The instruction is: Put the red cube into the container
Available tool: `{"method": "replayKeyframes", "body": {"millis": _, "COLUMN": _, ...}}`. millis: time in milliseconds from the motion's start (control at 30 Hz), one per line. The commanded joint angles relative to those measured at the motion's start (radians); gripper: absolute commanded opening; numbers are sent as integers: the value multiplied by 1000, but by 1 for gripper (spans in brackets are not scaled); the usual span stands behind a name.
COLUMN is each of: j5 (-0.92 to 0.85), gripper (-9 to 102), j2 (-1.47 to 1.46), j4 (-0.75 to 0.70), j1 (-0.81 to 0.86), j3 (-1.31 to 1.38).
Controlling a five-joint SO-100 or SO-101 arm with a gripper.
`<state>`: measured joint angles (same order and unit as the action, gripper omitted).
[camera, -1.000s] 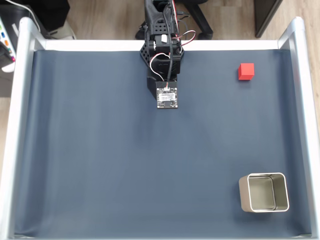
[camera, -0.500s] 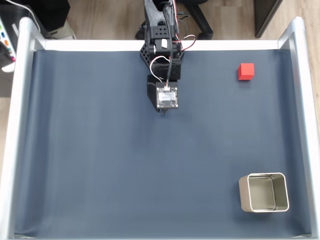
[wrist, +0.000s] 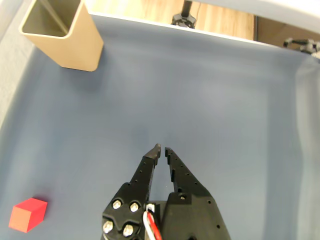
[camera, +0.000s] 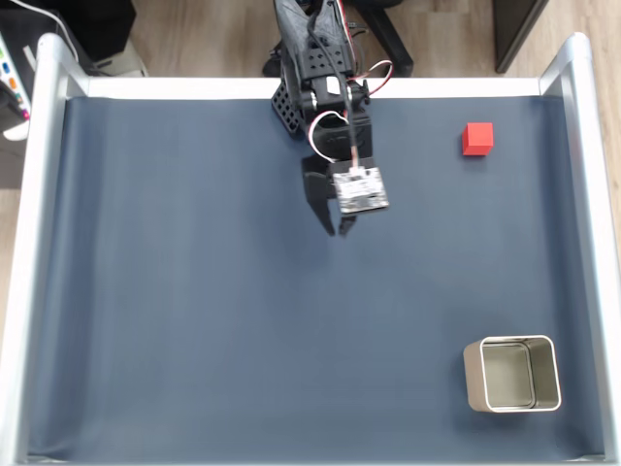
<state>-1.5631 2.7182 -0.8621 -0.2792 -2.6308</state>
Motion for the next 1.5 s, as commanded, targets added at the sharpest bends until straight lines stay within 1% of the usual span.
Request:
{"method": "replayKeyframes", "body": {"millis": 0, "j5": 0, "gripper": 0, "j2": -81, "j4": -41, "j1": -41, "j3": 141}}
{"method": "replayKeyframes", "body": {"millis": 167, "j5": -6, "gripper": 0, "j2": -227, "j4": -132, "j1": -140, "j3": 305}}
{"method": "replayKeyframes", "body": {"millis": 267, "j5": 0, "gripper": 0, "j2": -318, "j4": -215, "j1": -225, "j3": 411}}
{"method": "replayKeyframes", "body": {"millis": 633, "j5": -17, "gripper": 0, "j2": -552, "j4": -419, "j1": -537, "j3": 723}}
{"method": "replayKeyframes", "body": {"millis": 867, "j5": -25, "gripper": 0, "j2": -606, "j4": -476, "j1": -744, "j3": 799}}
{"method": "replayKeyframes", "body": {"millis": 1033, "j5": -37, "gripper": 0, "j2": -629, "j4": -480, "j1": -871, "j3": 808}}
{"method": "replayKeyframes", "body": {"millis": 1267, "j5": -60, "gripper": 0, "j2": -649, "j4": -480, "j1": -1005, "j3": 792}}
{"method": "replayKeyframes", "body": {"millis": 1467, "j5": -89, "gripper": 4, "j2": -630, "j4": -474, "j1": -1104, "j3": 738}}
